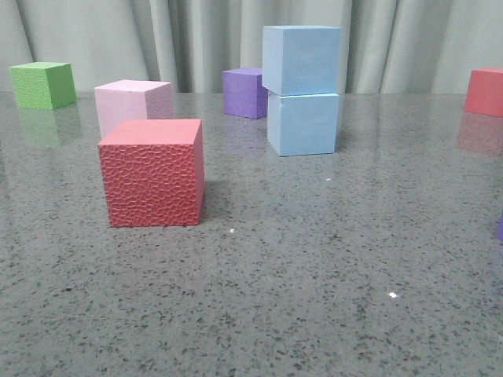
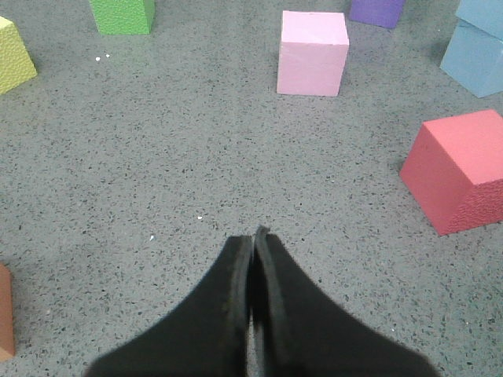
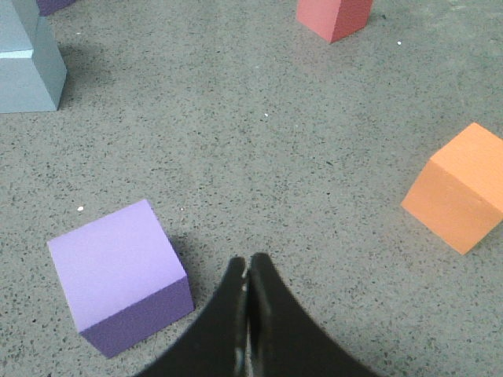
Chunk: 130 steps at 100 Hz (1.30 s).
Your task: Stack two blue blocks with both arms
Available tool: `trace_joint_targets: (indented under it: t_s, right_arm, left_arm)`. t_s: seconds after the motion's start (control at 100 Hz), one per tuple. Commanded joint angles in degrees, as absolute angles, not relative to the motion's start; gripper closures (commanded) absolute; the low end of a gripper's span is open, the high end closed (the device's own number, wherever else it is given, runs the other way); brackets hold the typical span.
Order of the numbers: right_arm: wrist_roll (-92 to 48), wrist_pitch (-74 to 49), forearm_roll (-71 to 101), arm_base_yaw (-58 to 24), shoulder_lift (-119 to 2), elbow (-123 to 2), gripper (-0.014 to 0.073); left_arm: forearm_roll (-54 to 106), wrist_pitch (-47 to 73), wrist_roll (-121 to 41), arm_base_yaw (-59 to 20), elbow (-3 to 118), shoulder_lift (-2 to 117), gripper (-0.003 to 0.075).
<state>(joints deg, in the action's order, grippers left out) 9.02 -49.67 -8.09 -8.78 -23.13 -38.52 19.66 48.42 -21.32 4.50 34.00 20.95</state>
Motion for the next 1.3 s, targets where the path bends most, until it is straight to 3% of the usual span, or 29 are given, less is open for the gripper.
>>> trace_joint_targets:
  t_s: [0.0,0.32,0.64,0.96,1.29]
  right_arm:
    - [8.65,-45.52,-8.72,-8.48,-23.36,-39.96,0.0716]
    - [8.65,-45.52,-8.72,-8.48,-23.36,-39.96,0.0716]
    - [8.65,-45.52,-8.72,-8.48,-23.36,-39.96,0.0716]
    - [8.65,-45.52,-8.72,-8.48,-23.36,-39.96,0.0716]
    - [8.65,-45.52,-8.72,-8.48,-23.36,-39.96,0.0716]
  left_arm:
    - [21.53,43.72,-20.96,4.47,35.39,21.49,0.0739]
    - [21.53,31.24,-20.96,4.36,32.88,21.25,0.0739]
    - [18.08,20.05,-20.61,3.22,19.87,13.72,0.0739]
    - [3.70,11.50,-3.42,-5.11,8.69,5.61,0.0739]
    - [0.00,1.92,0.00,-6.01,2.42,5.21,0.0739]
